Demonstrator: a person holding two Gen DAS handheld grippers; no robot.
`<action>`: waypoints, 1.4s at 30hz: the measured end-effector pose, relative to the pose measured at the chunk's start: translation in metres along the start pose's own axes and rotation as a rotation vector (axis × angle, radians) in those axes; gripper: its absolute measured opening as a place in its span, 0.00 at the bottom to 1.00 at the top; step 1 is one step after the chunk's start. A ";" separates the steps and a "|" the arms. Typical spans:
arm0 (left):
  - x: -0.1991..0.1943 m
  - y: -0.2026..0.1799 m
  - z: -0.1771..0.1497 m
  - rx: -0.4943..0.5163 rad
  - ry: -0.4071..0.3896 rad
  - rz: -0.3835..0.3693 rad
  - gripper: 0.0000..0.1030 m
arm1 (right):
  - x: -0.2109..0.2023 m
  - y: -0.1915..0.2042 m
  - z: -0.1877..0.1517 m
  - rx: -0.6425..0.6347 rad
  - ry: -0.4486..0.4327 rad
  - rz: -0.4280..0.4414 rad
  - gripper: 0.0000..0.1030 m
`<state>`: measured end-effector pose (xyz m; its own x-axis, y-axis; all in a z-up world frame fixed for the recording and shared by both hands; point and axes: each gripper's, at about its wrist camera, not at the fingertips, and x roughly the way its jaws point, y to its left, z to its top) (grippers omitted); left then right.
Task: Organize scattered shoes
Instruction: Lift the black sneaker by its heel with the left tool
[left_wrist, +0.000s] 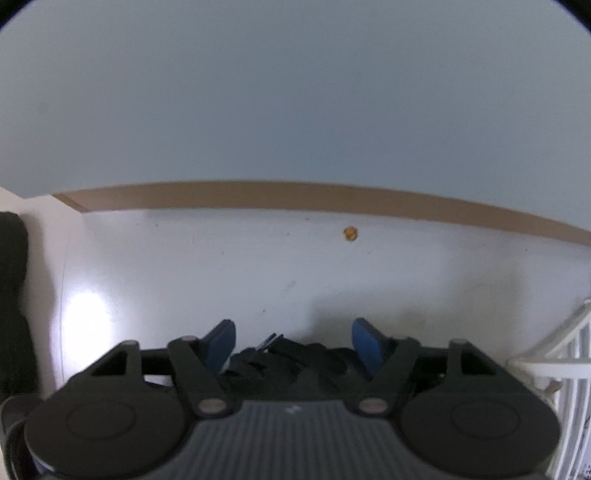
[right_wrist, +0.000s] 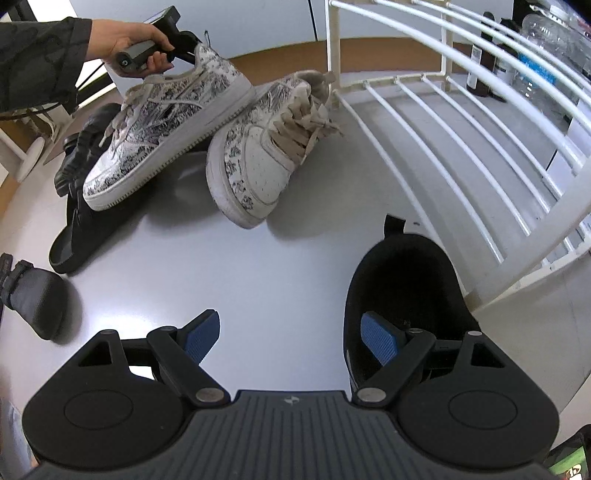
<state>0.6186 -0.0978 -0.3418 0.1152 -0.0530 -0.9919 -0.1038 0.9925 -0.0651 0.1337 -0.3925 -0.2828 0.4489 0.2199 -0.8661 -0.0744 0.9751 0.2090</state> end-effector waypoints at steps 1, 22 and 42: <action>0.000 0.000 0.000 0.001 0.005 0.002 0.71 | 0.002 -0.002 -0.001 0.003 0.004 -0.001 0.85; 0.028 -0.044 0.002 0.222 0.030 0.066 0.04 | 0.007 -0.017 -0.001 0.017 0.017 -0.018 0.85; -0.042 -0.020 -0.008 0.194 -0.105 -0.035 0.02 | -0.001 -0.006 -0.010 0.013 -0.016 0.007 0.85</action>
<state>0.6083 -0.1165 -0.2994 0.2184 -0.0858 -0.9721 0.0929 0.9934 -0.0668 0.1249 -0.3988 -0.2875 0.4628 0.2264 -0.8570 -0.0658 0.9729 0.2215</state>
